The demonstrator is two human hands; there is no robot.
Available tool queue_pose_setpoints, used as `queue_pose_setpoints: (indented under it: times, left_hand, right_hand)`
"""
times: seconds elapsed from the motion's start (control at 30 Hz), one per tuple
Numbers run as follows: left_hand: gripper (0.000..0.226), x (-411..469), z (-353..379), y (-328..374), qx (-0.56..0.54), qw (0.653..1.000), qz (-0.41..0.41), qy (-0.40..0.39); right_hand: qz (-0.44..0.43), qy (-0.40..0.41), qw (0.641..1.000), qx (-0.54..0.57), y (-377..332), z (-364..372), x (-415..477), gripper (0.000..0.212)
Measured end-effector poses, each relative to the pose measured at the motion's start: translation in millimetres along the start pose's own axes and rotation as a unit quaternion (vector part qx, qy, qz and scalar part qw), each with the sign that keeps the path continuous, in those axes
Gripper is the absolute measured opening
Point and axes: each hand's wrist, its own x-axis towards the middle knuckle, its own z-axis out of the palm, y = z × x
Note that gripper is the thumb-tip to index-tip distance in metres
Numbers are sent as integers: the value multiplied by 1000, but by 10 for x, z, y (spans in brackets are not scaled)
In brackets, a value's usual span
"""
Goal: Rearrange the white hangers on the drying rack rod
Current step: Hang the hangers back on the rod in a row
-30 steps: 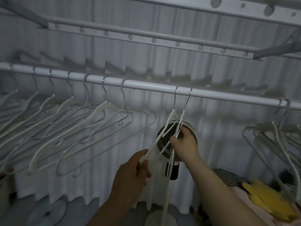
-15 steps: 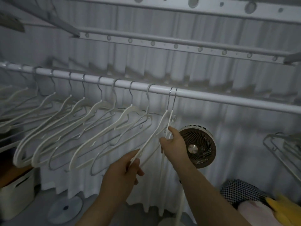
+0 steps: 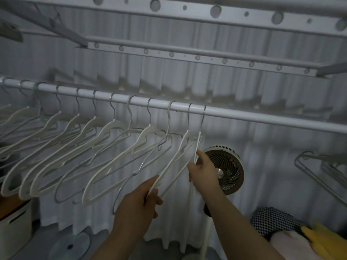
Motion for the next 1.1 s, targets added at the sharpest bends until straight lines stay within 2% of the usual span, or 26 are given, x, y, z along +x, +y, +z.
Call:
queue_pose_setpoints:
  times: [0.53, 0.83, 1.1]
  left_hand:
    - [30, -27, 89, 22, -68, 997, -14, 13]
    - [25, -48, 32, 33, -38, 998, -20, 38]
    - [19, -109, -9, 52, 26, 993, 9, 111]
  right_hand:
    - [-4, 30, 1000, -8, 20, -160, -13, 47]
    - [-9, 18, 999, -44, -19, -178, -28, 46]
    - [-23, 15, 997, -67, 27, -131, 18, 44]
